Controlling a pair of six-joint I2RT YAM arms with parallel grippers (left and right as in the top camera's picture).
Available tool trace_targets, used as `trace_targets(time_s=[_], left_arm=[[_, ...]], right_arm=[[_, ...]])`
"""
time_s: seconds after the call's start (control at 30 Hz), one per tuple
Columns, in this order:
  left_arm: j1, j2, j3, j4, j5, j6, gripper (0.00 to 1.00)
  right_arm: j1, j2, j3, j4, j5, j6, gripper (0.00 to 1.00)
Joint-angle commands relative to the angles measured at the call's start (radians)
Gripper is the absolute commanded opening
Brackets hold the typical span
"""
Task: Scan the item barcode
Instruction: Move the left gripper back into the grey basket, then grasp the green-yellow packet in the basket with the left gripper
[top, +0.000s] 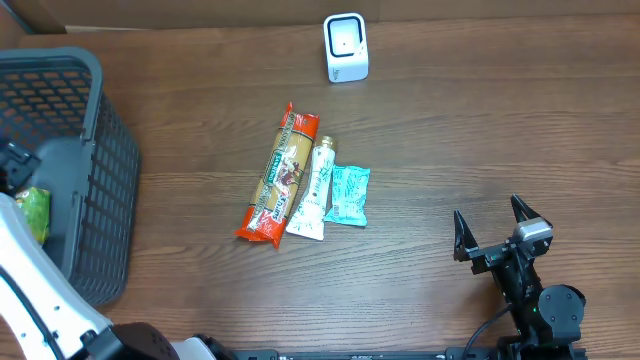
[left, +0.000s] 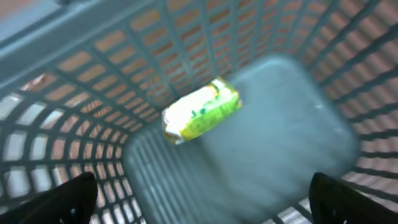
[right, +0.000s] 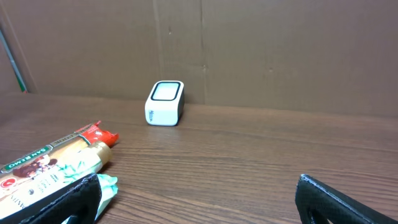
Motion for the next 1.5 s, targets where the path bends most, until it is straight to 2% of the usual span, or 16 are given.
trace_targets(time_s=[0.0, 0.17, 0.33, 0.5, 0.73, 0.87, 1.27, 1.33, 1.47], left_arm=[[0.002, 0.003, -0.160, 0.136, -0.058, 0.206, 1.00], [0.004, 0.031, -0.323, 0.330, -0.058, 0.459, 0.99], [0.012, 0.100, -0.372, 0.414, 0.006, 0.550, 0.97], [0.012, 0.182, -0.372, 0.459, 0.021, 0.629, 1.00], [0.013, 0.242, -0.372, 0.500, -0.039, 0.632, 0.97], [0.023, 0.272, -0.372, 0.547, -0.106, 0.632, 1.00], [0.077, 0.356, -0.372, 0.608, -0.102, 0.643, 0.99], [0.083, 0.359, -0.372, 0.620, -0.098, 0.642, 0.96], [0.087, 0.376, -0.373, 0.614, -0.026, 0.642, 0.86]], right_arm=[[0.007, -0.008, -0.011, 0.005, -0.005, 0.003, 1.00], [0.007, -0.008, -0.011, 0.005, -0.005, 0.003, 1.00], [0.007, -0.008, -0.011, 0.005, -0.005, 0.003, 1.00], [0.007, -0.008, -0.011, 0.005, -0.005, 0.003, 1.00], [0.007, -0.008, -0.011, 0.005, -0.005, 0.003, 1.00], [0.007, -0.008, -0.011, 0.005, -0.005, 0.003, 1.00], [0.007, -0.008, -0.011, 0.005, -0.005, 0.003, 1.00], [0.007, -0.008, -0.011, 0.005, -0.005, 0.003, 1.00], [0.007, -0.008, -0.011, 0.005, -0.005, 0.003, 1.00]])
